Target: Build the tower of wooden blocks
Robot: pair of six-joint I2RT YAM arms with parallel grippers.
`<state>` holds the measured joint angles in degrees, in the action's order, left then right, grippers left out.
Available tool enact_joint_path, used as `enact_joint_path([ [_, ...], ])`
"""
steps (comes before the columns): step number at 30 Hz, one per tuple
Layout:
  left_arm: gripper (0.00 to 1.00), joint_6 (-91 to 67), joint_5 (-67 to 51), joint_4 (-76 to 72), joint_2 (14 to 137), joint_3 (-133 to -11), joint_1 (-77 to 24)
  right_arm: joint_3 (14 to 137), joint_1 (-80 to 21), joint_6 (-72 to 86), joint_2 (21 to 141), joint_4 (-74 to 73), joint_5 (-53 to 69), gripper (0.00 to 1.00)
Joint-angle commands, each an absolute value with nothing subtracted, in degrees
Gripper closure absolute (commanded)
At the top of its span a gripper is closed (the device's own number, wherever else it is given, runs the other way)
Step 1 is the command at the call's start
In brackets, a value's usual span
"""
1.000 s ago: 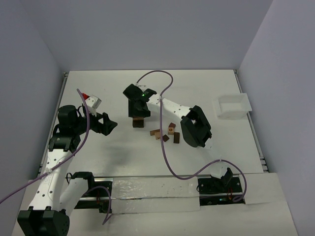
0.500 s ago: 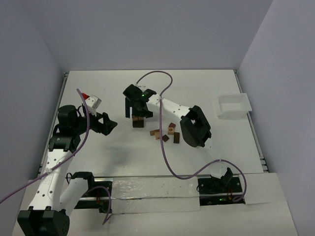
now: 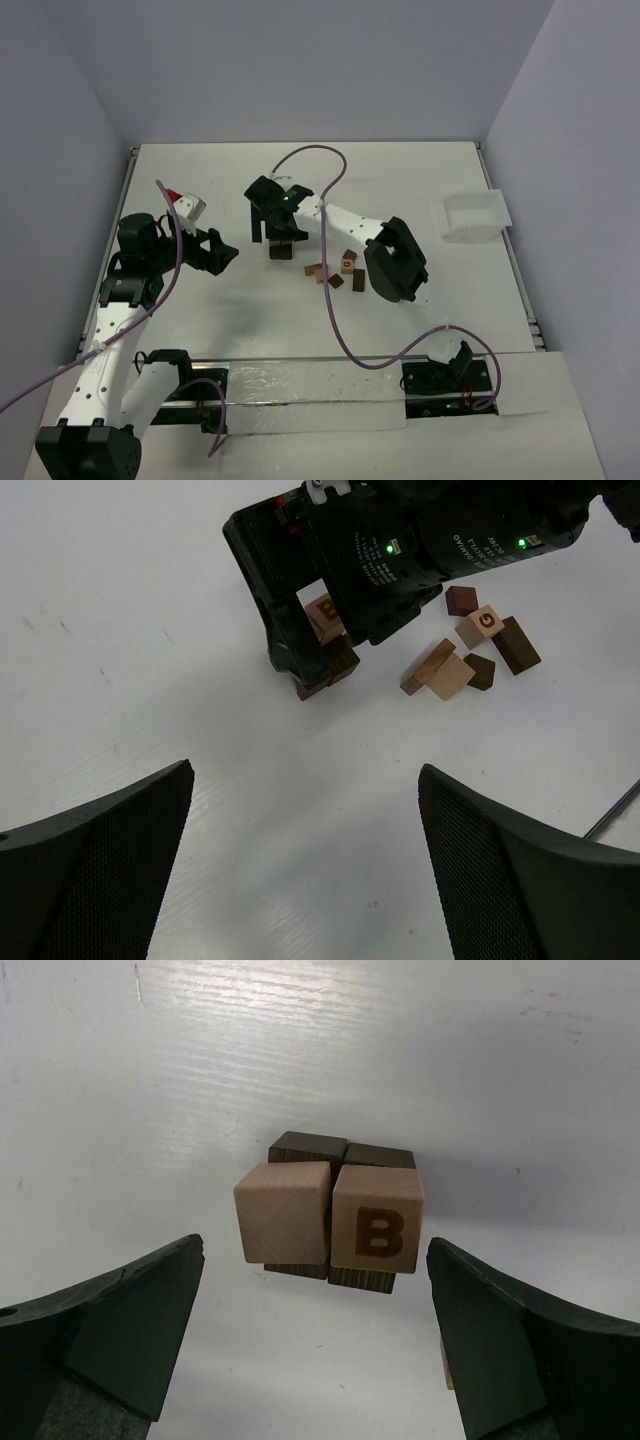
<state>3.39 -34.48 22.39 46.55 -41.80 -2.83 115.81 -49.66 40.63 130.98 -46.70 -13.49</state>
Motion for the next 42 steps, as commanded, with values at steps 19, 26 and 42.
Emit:
enact_joint_path([
  [19, 0.01, 2.99, -34.14, 19.42, 46.14, -41.63, -2.55, 119.97, -49.22, 43.47, 132.7, -47.41, -16.19, 0.1],
  [26, 0.01, 2.9, -34.1, 19.51, 46.23, -41.57, -2.55, 120.21, -49.13, 43.83, 132.95, -47.72, -16.61, 0.14],
  [42, 0.01, 2.72, -34.29, 19.42, 46.22, -41.48, -2.55, 120.84, -48.51, 44.57, 133.85, -48.17, -17.22, 0.2],
])
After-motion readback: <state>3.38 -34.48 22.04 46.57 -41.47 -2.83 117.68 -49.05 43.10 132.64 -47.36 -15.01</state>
